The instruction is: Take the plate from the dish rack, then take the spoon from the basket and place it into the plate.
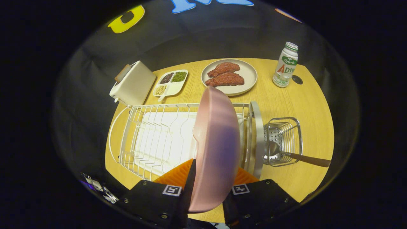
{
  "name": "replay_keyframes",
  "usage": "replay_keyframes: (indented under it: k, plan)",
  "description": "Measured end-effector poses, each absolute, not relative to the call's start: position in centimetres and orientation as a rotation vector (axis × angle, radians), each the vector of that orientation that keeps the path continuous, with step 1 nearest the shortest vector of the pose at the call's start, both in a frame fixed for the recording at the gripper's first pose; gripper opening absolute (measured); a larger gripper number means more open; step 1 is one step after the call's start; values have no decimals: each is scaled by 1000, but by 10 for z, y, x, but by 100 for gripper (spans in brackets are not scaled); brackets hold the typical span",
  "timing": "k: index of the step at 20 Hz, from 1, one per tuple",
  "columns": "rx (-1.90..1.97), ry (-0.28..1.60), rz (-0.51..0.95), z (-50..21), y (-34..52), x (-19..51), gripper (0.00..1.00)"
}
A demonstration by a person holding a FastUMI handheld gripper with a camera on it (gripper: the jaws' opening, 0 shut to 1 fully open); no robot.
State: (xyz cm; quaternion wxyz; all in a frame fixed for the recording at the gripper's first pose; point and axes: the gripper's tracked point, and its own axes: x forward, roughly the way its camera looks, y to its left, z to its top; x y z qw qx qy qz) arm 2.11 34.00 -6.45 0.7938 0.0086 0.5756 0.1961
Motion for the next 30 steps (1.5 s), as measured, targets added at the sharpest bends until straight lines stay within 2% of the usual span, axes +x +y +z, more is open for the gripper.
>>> replay_keyframes:
  k: [5,7,14,29,30]
  plan:
    - [-179,1184,416,-50,331,43,42]
    - [-183,1219,399,-46,330,42,34]
    - [-289,1163,403,-40,316,59,33]
    - [-570,1004,515,-15,336,83,33]
    - [-563,1000,519,-8,338,84,28]
